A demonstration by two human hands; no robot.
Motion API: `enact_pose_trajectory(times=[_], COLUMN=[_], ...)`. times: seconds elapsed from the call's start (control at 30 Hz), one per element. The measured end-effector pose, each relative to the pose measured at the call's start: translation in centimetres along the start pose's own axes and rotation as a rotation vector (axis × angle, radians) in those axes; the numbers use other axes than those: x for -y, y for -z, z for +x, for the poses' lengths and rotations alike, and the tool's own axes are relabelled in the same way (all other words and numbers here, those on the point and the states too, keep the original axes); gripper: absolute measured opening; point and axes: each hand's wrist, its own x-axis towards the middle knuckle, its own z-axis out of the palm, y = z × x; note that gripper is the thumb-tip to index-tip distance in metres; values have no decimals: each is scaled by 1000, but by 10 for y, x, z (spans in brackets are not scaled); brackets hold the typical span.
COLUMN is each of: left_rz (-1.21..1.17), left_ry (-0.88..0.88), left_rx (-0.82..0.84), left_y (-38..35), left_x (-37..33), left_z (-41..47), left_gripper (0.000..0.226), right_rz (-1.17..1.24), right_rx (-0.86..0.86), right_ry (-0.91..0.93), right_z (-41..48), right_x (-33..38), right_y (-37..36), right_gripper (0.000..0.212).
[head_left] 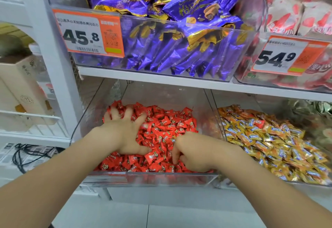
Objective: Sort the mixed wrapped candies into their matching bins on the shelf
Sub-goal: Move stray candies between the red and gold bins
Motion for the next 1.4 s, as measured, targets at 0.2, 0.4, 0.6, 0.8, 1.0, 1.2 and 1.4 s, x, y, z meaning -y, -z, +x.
enact_pose_trajectory(times=[0.2,0.4,0.6,0.8,1.0,1.2,1.4], left_rz=[-22,57,-174,56,-46,-63,-100], left_ry=[102,-92,-590,-468,-404,-62,-185], left_rx=[114,-186,-265,-224,-431,-284,-37], left_y=[0,-2,1,2,5,-8,0], left_x=[-5,-10,-26,-17,-17,4,-16], left_z=[3,5,25,32,31,50,37], left_gripper=[128,113,55,53,29,88,80], right_rz=[119,214,180,148,22,136,416], right_rx=[-58,-313,-425,-210,-299,-478,-772], right_ry=[-23,-268,-397,-348,-318,-338,-270], right_z=[-8,-7,33,55,58,53,35], right_x=[3,-2,-3,-13,-9,-12,-23], right_y=[5,15,2,-15,-22,-10,9], right_gripper=[40,30,26,59,43,19,15])
